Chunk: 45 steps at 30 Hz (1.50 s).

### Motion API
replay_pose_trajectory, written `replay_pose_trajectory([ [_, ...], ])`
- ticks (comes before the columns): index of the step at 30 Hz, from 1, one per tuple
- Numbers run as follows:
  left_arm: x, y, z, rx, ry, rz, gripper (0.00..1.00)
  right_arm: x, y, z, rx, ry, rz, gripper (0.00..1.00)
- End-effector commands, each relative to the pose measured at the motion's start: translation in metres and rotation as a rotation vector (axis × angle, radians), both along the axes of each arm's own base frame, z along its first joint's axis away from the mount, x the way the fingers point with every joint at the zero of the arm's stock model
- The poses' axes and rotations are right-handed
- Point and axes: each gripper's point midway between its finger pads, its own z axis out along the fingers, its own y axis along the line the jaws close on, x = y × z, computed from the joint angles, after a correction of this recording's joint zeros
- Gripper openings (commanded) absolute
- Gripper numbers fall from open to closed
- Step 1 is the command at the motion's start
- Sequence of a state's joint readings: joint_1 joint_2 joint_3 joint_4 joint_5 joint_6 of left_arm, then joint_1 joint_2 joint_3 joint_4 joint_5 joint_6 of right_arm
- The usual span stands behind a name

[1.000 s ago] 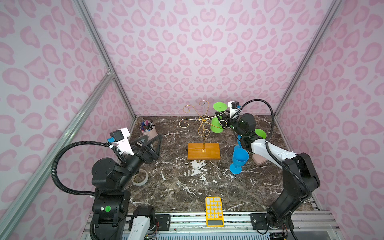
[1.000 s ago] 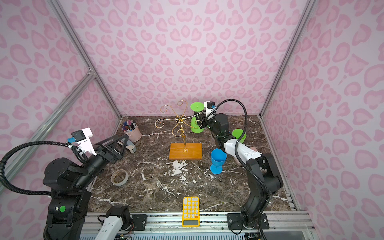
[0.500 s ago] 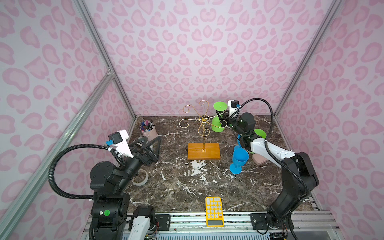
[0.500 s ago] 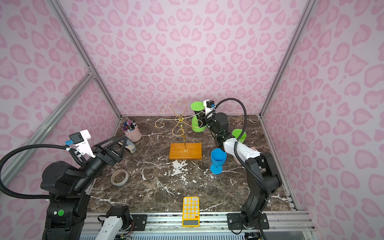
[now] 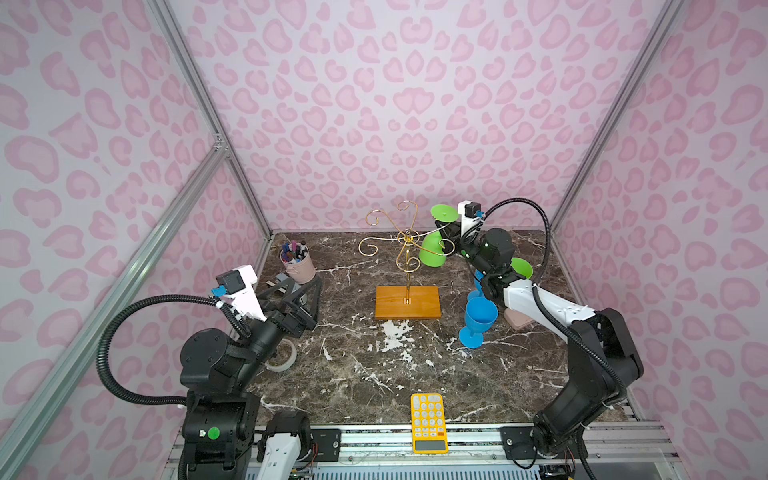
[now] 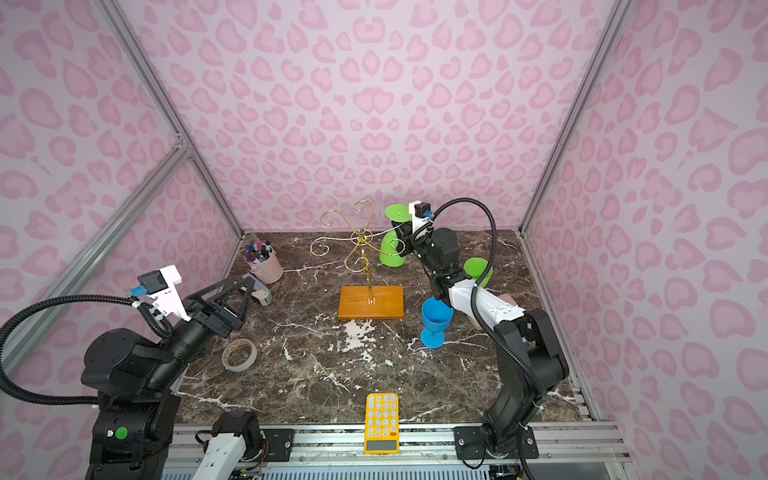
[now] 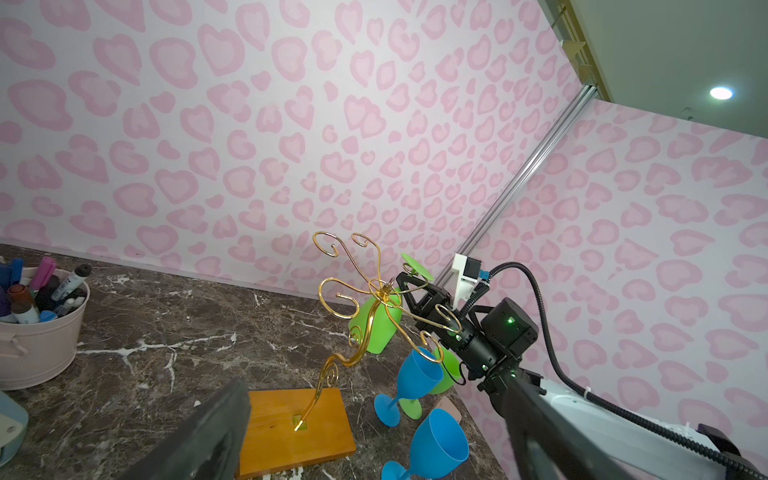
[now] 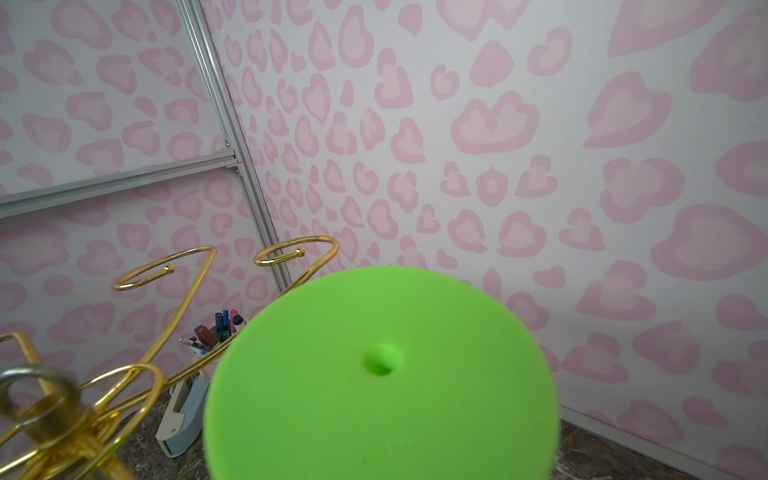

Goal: Take the wine glass off the wine glass rack

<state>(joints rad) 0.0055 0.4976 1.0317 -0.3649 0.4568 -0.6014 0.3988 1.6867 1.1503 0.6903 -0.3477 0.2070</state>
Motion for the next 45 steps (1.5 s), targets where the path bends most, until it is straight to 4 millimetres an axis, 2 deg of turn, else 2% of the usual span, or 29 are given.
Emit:
replay_pose_trajectory([
  [1, -0.003, 0.001, 0.004, 0.003, -0.022, 0.006, 0.96, 0.001, 0.005, -0.001, 0.001, -0.004, 0.009, 0.00],
  [7, -0.007, 0.002, 0.004, 0.002, -0.037, 0.010, 0.97, -0.001, 0.011, 0.001, -0.021, -0.007, 0.014, 0.00],
  [16, -0.010, -0.001, 0.009, 0.011, -0.048, -0.006, 0.96, -0.003, 0.006, -0.004, -0.024, 0.003, -0.017, 0.00],
  [24, -0.013, -0.002, 0.013, 0.011, -0.064, -0.015, 0.97, -0.008, 0.007, 0.002, -0.029, -0.009, -0.023, 0.00],
  [45, -0.010, -0.004, 0.015, -0.003, -0.060, -0.026, 0.97, -0.006, 0.010, -0.023, -0.106, 0.026, -0.035, 0.00],
])
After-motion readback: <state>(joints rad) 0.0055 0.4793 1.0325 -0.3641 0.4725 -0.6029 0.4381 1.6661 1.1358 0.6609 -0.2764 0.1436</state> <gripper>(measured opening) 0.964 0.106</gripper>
